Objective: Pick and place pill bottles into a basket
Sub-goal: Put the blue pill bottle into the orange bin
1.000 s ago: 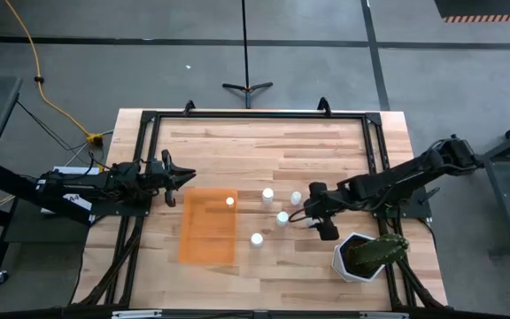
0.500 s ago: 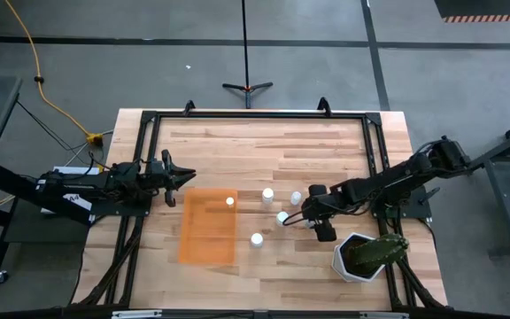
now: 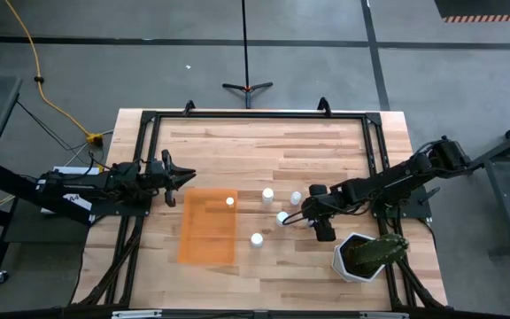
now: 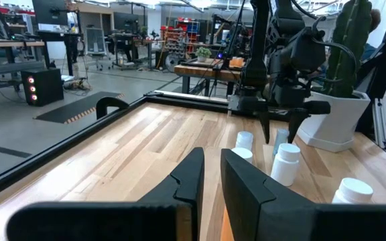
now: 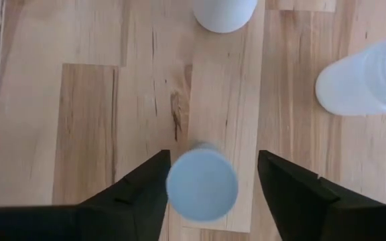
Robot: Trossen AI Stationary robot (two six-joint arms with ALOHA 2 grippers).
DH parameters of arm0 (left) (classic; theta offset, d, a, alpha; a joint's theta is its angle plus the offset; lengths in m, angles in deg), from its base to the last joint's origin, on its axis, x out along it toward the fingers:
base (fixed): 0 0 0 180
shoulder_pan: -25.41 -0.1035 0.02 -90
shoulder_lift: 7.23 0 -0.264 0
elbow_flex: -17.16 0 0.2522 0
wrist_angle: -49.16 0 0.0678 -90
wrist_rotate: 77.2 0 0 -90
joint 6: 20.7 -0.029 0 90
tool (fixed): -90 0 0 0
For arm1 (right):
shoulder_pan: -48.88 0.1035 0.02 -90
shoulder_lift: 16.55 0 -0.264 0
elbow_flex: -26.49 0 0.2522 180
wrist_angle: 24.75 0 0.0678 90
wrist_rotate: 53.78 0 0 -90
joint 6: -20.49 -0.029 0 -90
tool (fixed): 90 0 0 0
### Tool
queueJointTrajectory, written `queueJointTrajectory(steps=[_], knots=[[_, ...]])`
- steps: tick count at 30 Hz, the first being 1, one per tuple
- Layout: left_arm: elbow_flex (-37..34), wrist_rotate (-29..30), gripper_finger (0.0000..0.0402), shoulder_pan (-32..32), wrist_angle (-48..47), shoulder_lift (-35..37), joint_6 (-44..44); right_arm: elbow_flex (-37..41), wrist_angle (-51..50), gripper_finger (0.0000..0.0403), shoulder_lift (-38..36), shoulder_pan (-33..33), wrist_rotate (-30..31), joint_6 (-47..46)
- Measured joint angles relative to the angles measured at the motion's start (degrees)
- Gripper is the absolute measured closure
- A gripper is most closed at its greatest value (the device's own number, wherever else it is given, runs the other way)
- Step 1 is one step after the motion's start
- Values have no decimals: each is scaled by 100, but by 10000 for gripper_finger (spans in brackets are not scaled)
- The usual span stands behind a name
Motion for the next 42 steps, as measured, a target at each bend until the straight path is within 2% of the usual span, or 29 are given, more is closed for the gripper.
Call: queueJointTrajectory(steps=[14, 19, 25, 30, 35, 42], knots=[[0, 0, 314, 1, 0, -1, 2, -2, 3, 274, 0, 0, -25, 15], [0, 0, 314, 0, 0, 0, 2, -231, -139, 299, 0, -7, -119, 23], [0, 0, 314, 1, 0, 0, 2, -820, -462, 301, 0, -7, -108, 380], [0, 0, 314, 2, 0, 0, 2, -1449, -424, 287, 0, -6, 425, 1019], [0, 0, 314, 1, 0, 0, 2, -1949, 140, 301, -2, -19, 983, 1793], [0, 0, 314, 2, 0, 0, 2, -2059, 1471, 301, 23, -308, 407, 2668]])
